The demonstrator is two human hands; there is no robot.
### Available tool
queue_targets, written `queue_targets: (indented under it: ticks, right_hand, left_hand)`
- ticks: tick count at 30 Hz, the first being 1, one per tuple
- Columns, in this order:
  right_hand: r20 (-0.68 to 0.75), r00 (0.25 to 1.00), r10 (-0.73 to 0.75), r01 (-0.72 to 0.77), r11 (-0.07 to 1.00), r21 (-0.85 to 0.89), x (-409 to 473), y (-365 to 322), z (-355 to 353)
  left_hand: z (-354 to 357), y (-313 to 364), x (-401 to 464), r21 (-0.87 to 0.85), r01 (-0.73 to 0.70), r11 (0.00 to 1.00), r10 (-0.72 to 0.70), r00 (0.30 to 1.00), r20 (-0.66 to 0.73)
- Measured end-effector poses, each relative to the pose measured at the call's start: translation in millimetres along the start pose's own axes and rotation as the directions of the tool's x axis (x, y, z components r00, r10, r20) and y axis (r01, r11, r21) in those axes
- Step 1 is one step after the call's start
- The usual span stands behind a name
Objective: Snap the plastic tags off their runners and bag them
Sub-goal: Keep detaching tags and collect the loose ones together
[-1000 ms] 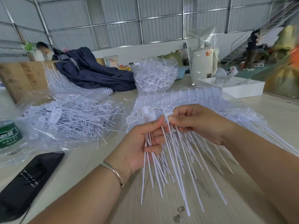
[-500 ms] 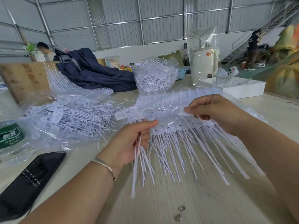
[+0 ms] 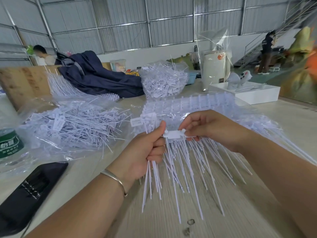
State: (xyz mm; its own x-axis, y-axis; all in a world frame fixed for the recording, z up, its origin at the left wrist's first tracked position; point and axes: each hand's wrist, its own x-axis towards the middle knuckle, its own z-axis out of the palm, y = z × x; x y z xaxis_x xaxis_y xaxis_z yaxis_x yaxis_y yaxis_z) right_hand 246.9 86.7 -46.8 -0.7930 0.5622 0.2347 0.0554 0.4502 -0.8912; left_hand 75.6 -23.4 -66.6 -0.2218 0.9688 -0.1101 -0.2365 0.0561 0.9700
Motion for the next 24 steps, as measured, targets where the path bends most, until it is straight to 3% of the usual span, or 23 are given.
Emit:
queue_targets:
  ticks: [7,14,17,19,21,24]
  right_hand:
    - [-0.031,0.999,-0.025,0.025,1.000,0.012,0,0,-1]
    - [-0.059,0.998,-0.011,0.011,1.000,0.006,-2,0,-4]
    - [-0.022,1.000,-0.012,0.015,0.994,0.110,-1,0,0]
    - [0.052,0.998,-0.033,0.017,0.957,0.290,0,-2,5]
    - [0.112,0.990,-0.091,0.029,0.885,0.465,1,-4,12]
    - [0.097,0.989,-0.115,0.053,0.870,0.491,2,-5,17]
  left_hand:
    - [-3,0,-3,0.089,-0.041,0.995,0.042,0.999,-0.009]
    - [-1,2,-3,0.019,-0.044,0.999,0.045,0.998,-0.052]
    - [4,2,-6,-0.153,-0.011,0.988,0.020,0.998,0.054]
    - [11,1,-8,-0.287,0.044,0.957,0.008,0.984,0.177]
    - [16,1,-10,-0.325,0.072,0.943,0.023,0.960,0.280]
    - [18,1,-9,-0.341,0.066,0.938,0.049,0.946,0.319]
